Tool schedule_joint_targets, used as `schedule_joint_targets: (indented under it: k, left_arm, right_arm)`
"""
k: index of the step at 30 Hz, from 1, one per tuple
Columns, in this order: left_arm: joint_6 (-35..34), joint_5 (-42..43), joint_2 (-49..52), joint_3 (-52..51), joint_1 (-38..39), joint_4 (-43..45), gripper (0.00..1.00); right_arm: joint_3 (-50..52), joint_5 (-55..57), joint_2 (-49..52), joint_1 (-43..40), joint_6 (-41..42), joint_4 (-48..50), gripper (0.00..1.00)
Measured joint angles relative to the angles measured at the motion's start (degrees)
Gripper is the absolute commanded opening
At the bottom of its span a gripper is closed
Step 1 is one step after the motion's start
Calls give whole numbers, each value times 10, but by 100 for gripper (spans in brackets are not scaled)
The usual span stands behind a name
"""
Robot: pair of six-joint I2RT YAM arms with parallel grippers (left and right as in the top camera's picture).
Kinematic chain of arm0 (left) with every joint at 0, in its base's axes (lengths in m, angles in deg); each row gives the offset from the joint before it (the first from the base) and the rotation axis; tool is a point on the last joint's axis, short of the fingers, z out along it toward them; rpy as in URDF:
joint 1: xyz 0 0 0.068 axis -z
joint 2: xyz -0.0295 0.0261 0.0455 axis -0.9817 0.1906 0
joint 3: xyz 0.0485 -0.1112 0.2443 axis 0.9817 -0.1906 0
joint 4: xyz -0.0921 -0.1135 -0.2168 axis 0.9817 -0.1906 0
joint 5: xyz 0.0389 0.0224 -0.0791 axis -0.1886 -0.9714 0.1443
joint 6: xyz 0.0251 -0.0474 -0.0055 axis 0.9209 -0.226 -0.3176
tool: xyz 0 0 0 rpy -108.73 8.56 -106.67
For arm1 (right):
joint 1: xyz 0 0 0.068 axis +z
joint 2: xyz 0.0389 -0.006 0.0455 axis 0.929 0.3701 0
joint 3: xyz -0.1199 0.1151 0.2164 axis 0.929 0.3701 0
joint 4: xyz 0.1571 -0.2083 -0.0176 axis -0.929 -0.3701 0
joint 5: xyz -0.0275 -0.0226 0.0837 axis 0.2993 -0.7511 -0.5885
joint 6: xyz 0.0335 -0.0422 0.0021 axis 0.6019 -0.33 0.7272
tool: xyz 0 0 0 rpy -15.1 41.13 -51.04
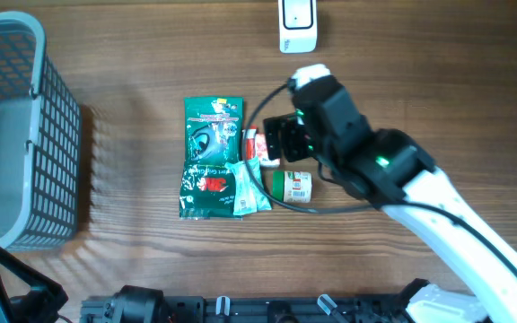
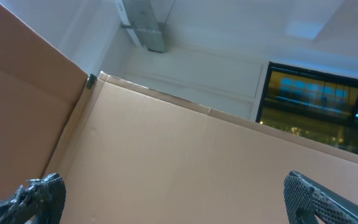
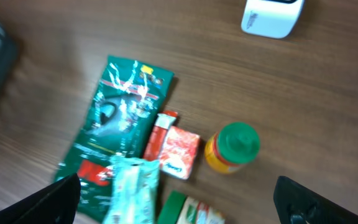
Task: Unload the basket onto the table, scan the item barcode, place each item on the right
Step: 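Move the right gripper over the orange bottle to grasp it, then close the right gripper on the orange Sriracha bottle and lift it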
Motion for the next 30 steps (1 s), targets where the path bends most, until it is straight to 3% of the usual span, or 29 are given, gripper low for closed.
schedule_joint_targets:
  k: [5,14,26,30]
  left_arm:
    - [0,0,-1,0,0,0,100]
    - [0,0,-3,-7,0,-7,100]
    - [0,0,-4,-13,0,-7,100]
    - [0,0,-4,-13,0,-7,100]
  right_arm:
    - [-4,-4,79,-33,-37,26,100]
    - [-129,-44,202,-107,-64,-39,99]
    - [-131,-96,260,-105,-120,-88,89]
    - [-131,-99,270,-105,-127,-94,80]
